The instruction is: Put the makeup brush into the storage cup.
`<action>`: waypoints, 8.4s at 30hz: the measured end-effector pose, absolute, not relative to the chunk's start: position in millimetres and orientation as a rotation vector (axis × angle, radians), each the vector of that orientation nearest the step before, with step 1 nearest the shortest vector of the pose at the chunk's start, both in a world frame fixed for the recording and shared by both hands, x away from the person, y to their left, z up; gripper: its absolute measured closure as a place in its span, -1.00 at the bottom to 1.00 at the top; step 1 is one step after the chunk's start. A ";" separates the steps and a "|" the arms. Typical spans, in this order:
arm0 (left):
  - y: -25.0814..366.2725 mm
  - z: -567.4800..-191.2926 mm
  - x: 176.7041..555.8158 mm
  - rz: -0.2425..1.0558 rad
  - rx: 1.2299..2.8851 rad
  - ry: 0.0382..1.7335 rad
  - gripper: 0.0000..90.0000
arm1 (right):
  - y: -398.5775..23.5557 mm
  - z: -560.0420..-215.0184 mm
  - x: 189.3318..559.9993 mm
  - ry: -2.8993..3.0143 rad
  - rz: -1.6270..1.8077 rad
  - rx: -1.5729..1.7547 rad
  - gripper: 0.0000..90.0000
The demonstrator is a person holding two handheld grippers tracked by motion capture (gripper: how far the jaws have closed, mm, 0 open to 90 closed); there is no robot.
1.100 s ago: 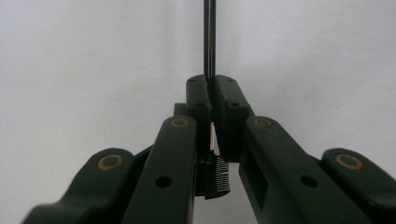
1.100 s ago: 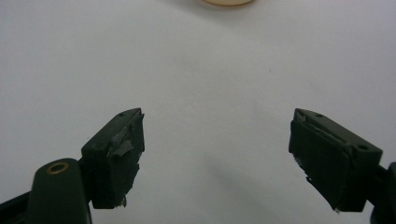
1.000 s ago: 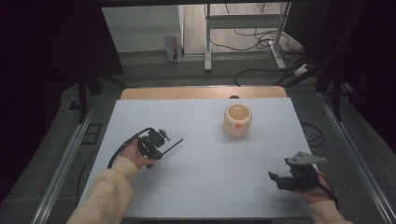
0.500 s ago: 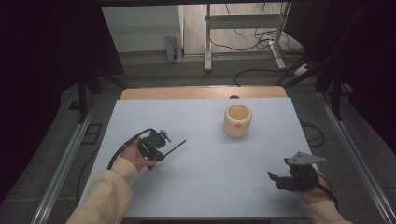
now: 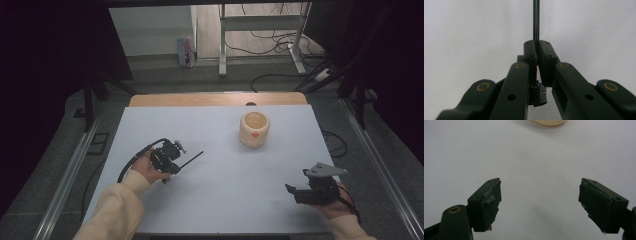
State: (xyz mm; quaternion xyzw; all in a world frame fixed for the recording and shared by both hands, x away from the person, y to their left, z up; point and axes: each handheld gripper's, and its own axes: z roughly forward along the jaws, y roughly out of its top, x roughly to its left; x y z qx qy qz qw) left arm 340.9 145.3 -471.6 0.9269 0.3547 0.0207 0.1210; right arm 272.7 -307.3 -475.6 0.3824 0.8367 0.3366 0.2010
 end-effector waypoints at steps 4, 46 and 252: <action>144.7 -471.2 341.3 0.053 2.700 1.036 0.91 | -305.7 -475.5 272.6 2.340 0.941 1.062 -0.59; 115.1 -464.2 341.6 0.037 2.715 0.907 0.91 | -284.1 -471.3 276.3 2.364 0.950 0.977 -0.59; 60.1 -438.1 348.0 -0.077 2.647 0.672 0.37 | -111.6 -477.8 301.1 2.612 0.580 -0.114 0.90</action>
